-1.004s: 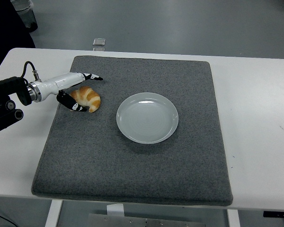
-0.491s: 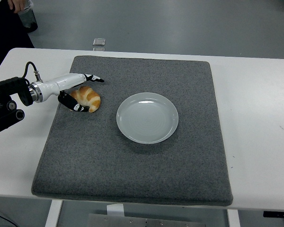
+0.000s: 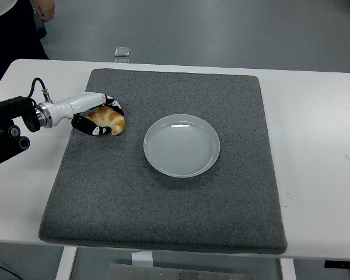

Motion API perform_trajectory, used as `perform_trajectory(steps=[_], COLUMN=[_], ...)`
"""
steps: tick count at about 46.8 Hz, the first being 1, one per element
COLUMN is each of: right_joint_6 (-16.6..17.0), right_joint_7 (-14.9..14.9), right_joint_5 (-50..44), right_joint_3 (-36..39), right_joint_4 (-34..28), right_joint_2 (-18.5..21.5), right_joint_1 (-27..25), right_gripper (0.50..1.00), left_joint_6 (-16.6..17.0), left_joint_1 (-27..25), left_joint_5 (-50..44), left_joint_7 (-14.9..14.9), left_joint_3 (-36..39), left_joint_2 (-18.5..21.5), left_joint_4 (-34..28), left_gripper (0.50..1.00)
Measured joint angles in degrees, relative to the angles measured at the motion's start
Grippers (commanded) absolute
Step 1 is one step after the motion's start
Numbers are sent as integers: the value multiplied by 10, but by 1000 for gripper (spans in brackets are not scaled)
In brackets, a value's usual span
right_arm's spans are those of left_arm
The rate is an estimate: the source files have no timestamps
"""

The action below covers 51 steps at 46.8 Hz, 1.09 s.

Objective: Place the bread on the plate

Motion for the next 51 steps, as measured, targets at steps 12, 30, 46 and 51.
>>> perform_trajectory(steps=[12,30,46,51], right_joint_6=[0,0,0,0], right_joint_7=[0,0,0,0], right_joint_5=[0,0,0,0], right_joint_3=[0,0,0,0], right_joint_4=[0,0,0,0], right_joint_2=[0,0,0,0], right_joint_1=[0,0,0,0], right_gripper=[930,932,930,930], left_joint_6=[0,2,-3,-8], left_joint_1=[-1,-24,-55,-73], left_joint_5=[23,41,33,27], left_joint_7=[-1,-4,-9,-10], left_joint_3=[1,-8,-9,-10], left_joint_2=[5,24,47,58], left_joint_4=[-14,-40,-69,-81], left_gripper=[500,500,500,500])
